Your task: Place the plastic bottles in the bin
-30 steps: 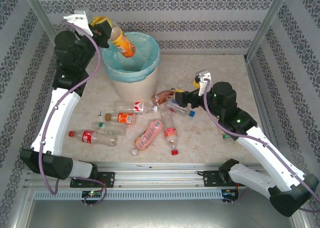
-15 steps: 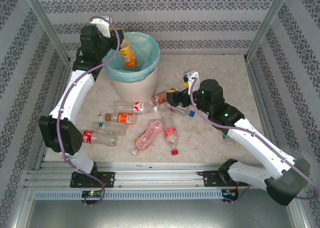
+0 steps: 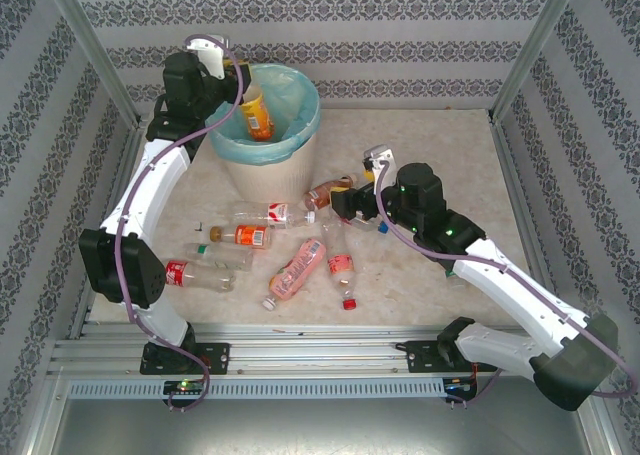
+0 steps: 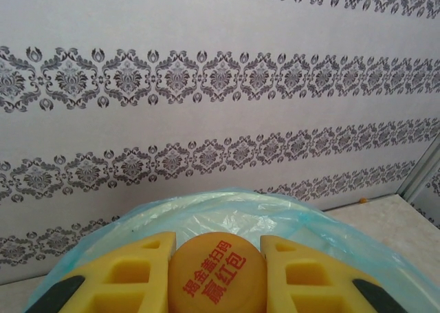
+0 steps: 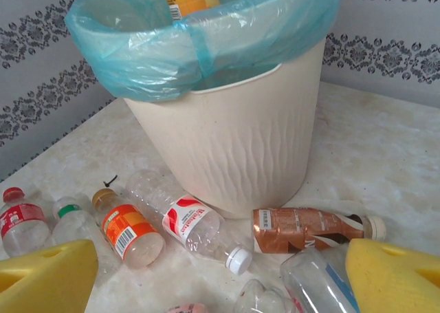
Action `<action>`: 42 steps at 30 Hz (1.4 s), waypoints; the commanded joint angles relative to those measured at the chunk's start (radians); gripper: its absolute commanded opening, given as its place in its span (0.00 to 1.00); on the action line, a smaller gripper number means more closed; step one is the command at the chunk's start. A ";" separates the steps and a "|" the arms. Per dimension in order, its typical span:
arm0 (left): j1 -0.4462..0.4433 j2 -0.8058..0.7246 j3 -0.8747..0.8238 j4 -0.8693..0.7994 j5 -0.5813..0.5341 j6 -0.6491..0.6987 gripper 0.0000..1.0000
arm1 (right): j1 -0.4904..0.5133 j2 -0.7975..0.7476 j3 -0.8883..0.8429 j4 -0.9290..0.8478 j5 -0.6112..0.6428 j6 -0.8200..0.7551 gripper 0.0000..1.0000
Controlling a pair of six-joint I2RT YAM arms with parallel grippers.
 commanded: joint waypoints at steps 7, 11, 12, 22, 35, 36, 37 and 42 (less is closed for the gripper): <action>-0.055 0.046 0.001 0.020 0.054 0.037 0.00 | 0.029 0.003 0.019 0.023 -0.005 0.024 0.91; -0.078 0.051 -0.023 0.053 0.096 0.055 0.00 | 0.037 0.011 0.022 0.018 0.005 0.021 0.92; -0.082 0.051 -0.027 0.060 0.103 0.059 0.06 | 0.037 0.013 0.025 0.017 0.007 0.021 0.92; -0.083 0.025 -0.042 0.080 0.083 0.051 0.58 | 0.052 0.043 0.059 0.010 0.014 0.003 0.92; -0.083 -0.011 -0.062 0.059 0.021 0.070 0.57 | 0.069 0.112 0.143 -0.009 0.015 -0.024 0.92; -0.083 -0.017 -0.063 0.056 0.023 0.071 0.57 | 0.069 0.113 0.142 -0.010 0.021 -0.024 0.92; -0.083 -0.024 -0.062 0.051 0.024 0.074 0.57 | 0.069 0.114 0.142 -0.012 0.029 -0.025 0.92; -0.085 -0.077 -0.060 0.032 0.037 0.059 0.57 | 0.069 0.119 0.156 -0.074 0.108 -0.043 0.92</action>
